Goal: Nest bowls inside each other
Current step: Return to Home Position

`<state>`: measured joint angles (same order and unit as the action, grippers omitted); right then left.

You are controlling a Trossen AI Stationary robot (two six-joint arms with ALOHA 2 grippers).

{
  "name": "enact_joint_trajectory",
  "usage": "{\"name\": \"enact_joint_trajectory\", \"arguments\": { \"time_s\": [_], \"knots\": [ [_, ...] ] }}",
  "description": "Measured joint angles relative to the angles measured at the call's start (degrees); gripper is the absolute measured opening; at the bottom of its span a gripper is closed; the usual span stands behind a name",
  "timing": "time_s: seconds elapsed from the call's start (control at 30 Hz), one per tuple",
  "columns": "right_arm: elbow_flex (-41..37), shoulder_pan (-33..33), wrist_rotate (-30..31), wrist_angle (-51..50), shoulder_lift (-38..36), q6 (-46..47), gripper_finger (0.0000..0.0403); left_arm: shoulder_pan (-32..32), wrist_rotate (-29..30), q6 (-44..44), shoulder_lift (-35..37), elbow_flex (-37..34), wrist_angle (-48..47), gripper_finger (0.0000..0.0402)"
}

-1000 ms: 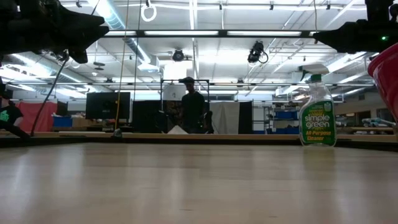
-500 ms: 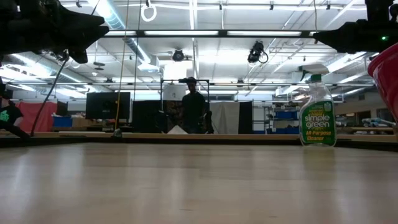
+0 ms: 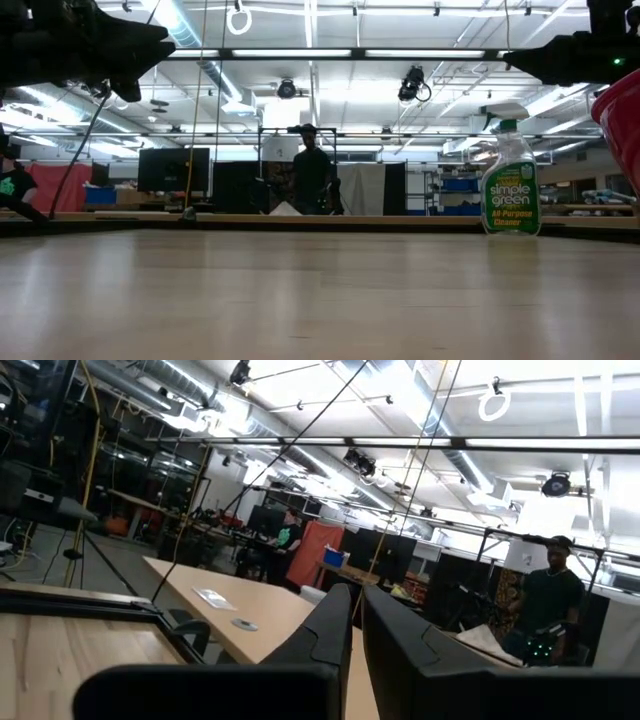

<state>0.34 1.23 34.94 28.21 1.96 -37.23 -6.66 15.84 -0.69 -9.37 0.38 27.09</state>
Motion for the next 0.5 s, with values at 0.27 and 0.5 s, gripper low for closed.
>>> {"name": "enact_joint_trajectory", "arguments": {
  "time_s": [0.27, 0.5],
  "knots": [
    [0.0, 0.0, 0.0, 0.02, 0.0, 0.0, 0.0039, 0.0, 0.0, 0.0, 0.0, 0.0, 0.0, 0.0142],
    [0.0, 0.0, 0.0, 0.0, 0.0, 0.0, 0.0039, 0.0, 0.0, -0.02, 0.0, 0.0, 0.0, 0.0142]
  ]
}}
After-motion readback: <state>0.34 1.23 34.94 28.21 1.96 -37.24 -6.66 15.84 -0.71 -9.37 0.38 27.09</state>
